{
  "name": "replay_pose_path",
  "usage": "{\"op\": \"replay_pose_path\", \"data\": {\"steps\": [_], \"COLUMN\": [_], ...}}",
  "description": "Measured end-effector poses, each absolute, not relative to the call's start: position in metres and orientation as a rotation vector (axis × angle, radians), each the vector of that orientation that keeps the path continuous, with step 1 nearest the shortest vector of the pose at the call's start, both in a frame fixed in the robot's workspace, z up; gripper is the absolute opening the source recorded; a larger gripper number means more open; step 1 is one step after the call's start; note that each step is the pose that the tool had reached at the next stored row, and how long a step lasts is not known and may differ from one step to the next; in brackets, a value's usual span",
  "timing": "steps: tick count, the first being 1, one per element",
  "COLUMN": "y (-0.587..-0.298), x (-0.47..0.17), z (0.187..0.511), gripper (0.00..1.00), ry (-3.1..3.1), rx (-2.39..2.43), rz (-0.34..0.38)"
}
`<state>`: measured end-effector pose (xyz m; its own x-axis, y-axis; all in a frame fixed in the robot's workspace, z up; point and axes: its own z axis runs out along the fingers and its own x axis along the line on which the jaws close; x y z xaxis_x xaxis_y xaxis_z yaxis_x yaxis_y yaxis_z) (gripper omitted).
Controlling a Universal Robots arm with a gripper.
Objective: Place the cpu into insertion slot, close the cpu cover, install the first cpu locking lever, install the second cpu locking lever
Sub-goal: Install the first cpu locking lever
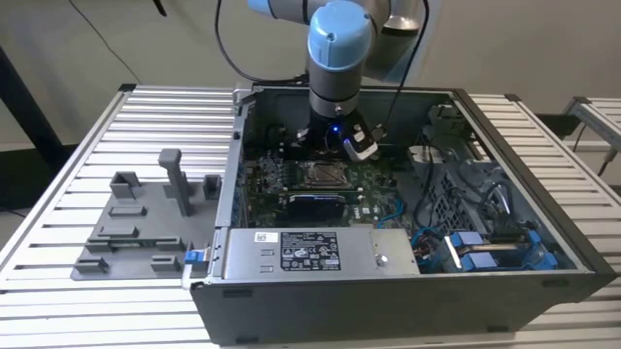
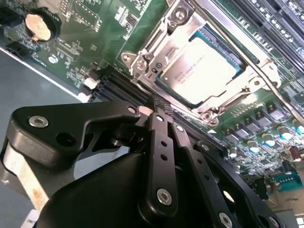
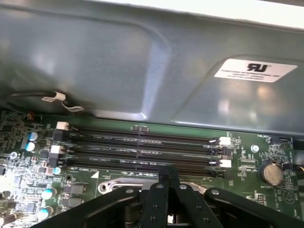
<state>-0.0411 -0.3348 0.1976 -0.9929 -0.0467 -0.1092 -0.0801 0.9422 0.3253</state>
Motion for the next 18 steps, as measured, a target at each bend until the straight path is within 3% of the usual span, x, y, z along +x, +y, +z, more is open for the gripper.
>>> {"op": "replay_pose_path", "data": {"steps": [18], "y": [-0.3348], "x": [-0.0350], "z": [0.1936], "gripper": [0.11], "ry": [2.997], "rx": [-0.098], "rz": [0.508]}}
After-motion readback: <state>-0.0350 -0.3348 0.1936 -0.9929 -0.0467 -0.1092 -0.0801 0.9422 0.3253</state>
